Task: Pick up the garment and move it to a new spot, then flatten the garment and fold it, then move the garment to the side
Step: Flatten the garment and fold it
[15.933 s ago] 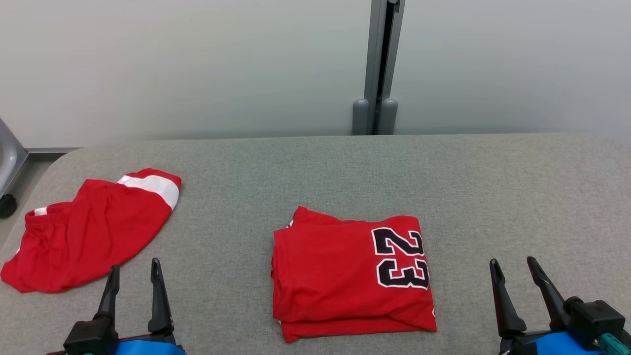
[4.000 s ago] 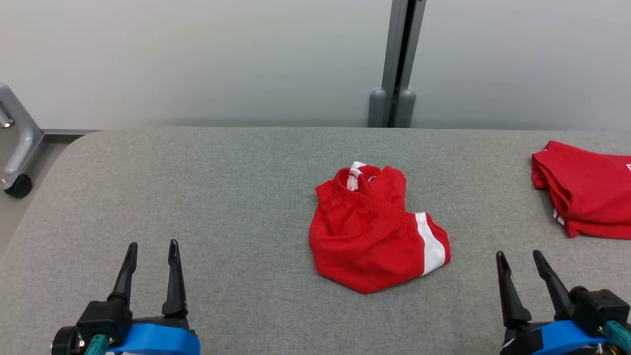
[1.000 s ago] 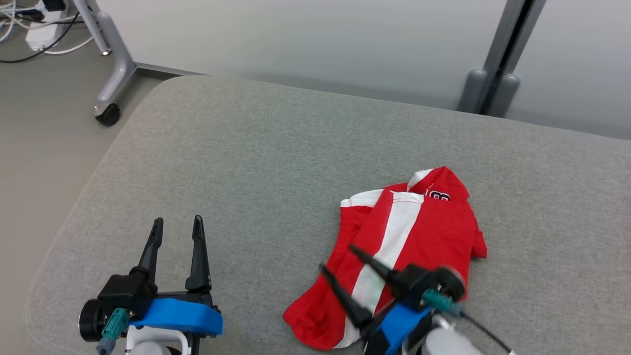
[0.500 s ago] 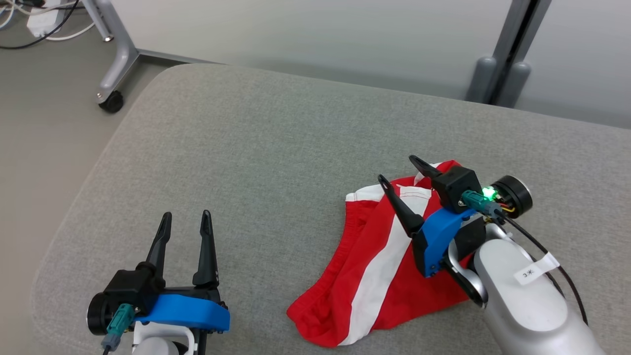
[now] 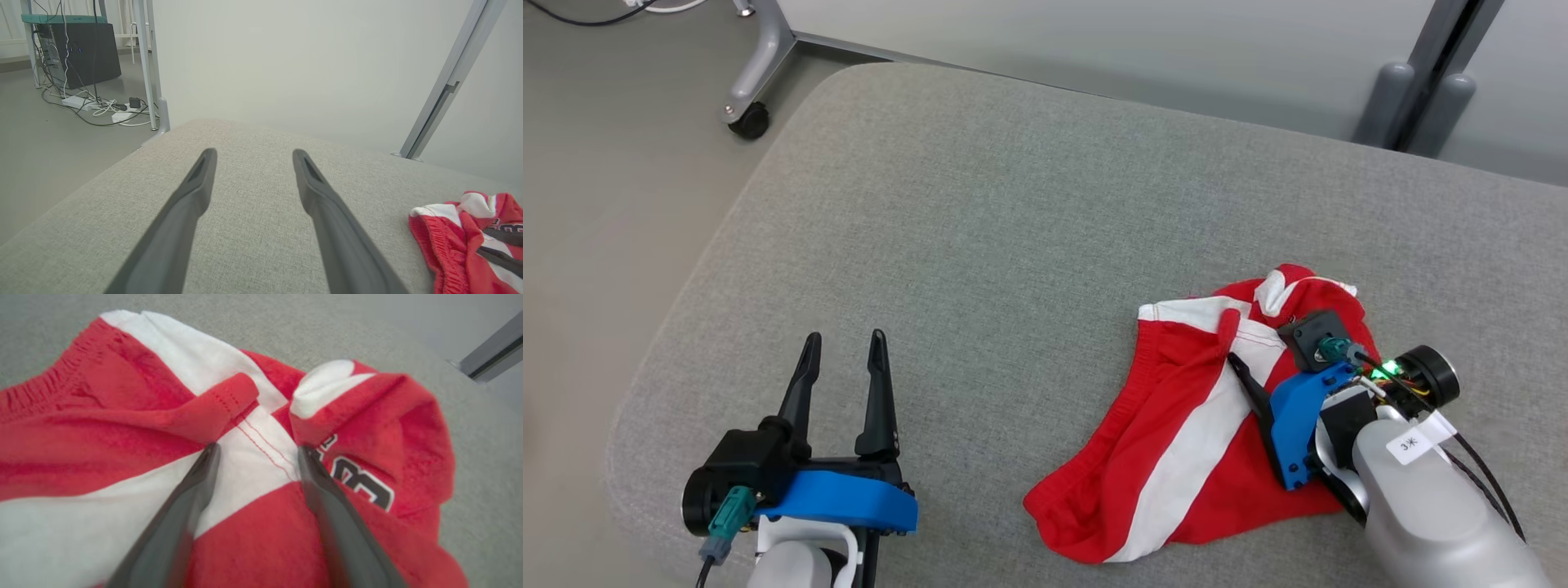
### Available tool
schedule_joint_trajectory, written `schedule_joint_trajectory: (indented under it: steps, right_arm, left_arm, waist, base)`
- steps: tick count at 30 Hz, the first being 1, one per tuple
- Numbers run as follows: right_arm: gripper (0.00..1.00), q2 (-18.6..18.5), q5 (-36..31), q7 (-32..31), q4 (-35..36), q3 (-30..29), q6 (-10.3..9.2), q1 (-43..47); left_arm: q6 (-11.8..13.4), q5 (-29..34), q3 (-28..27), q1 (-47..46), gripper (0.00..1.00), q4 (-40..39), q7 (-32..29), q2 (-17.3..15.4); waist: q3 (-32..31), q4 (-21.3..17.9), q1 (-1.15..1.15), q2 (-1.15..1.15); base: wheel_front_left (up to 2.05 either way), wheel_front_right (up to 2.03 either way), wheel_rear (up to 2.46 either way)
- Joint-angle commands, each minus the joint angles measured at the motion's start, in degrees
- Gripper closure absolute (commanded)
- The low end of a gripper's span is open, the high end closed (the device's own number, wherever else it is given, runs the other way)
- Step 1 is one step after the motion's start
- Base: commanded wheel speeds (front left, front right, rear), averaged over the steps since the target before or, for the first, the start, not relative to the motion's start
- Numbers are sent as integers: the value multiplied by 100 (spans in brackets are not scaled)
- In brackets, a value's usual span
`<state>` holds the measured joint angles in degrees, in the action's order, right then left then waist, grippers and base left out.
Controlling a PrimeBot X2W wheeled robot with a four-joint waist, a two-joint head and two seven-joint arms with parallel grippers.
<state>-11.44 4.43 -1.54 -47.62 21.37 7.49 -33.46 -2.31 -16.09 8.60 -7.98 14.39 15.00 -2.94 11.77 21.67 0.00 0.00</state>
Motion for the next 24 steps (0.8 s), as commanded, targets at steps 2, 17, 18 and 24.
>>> schedule_joint_trajectory:
  steps: [2, 17, 18, 24]
  right_arm:
    - [64, 34, 23, -62, -232, 47, 1, -69]
    - [100, 332, 1, 1368, -641, -422, 1, -1174]
    - [100, 360, 16, 1430, -648, -432, 1, -1179]
    - [100, 486, 221, 1653, -353, -467, 1, -608]
  left_arm:
    - [22, -18, 42, -69, 0, -3, 25, 8]
    - [104, -76, 0, -27, 0, -1, 25, 9]
    - [99, -68, -2, -1, 0, 5, 25, 9]
    - [68, 33, -102, 174, 0, 36, 25, 8]
  waist:
    - [8, 24, 0, 0]
    - [-105, -77, 0, 0]
    - [-142, -123, 0, 0]
    - [-414, -561, 0, 0]
  base:
    - [0, 0, 0]
    - [0, 0, 0]
    - [0, 0, 0]
    - [0, 0, 0]
